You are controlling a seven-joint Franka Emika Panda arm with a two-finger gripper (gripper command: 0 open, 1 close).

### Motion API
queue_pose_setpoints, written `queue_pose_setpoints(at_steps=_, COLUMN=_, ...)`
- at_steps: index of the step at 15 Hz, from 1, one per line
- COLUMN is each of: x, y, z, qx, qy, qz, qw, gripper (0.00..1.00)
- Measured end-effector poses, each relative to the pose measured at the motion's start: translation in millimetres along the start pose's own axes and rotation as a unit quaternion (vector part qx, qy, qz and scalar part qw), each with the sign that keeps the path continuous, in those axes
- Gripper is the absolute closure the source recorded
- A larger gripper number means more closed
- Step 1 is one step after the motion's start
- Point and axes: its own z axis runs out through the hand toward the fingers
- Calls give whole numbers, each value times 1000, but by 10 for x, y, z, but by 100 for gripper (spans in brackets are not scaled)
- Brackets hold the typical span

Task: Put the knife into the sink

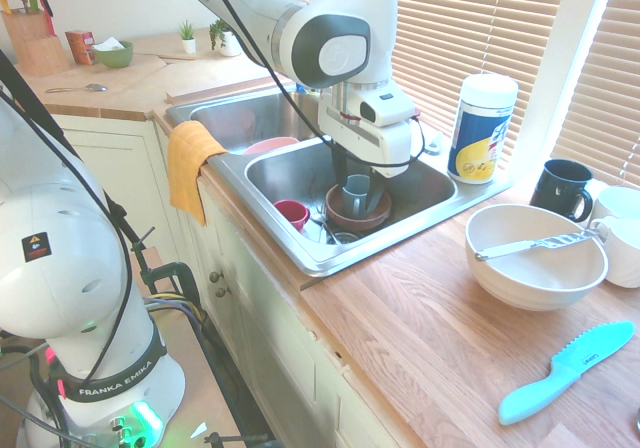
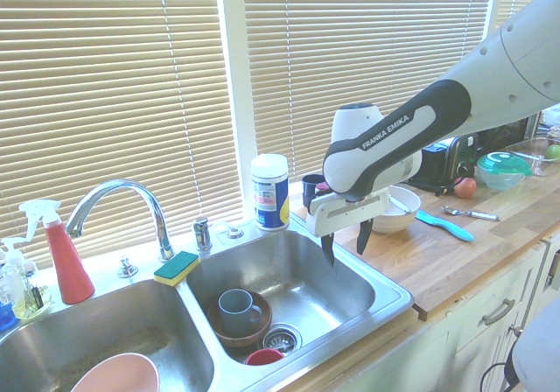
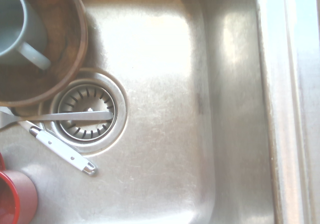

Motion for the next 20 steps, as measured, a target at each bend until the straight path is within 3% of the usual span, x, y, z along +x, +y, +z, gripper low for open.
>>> queue_pose_setpoints(at_steps=3, x=59, y=18, z=-27, qx=2, qy=4, qz=6, qw=1000, gripper=0)
queue_pose_setpoints(at_steps=11, x=1088, y=450, z=-831, qx=16, qy=31, qz=71, qw=997, gripper=0)
queue_pose_setpoints(at_steps=20, x=1979, y=1234, z=-586, qx=1, qy=18, qz=134, qw=991, gripper=0)
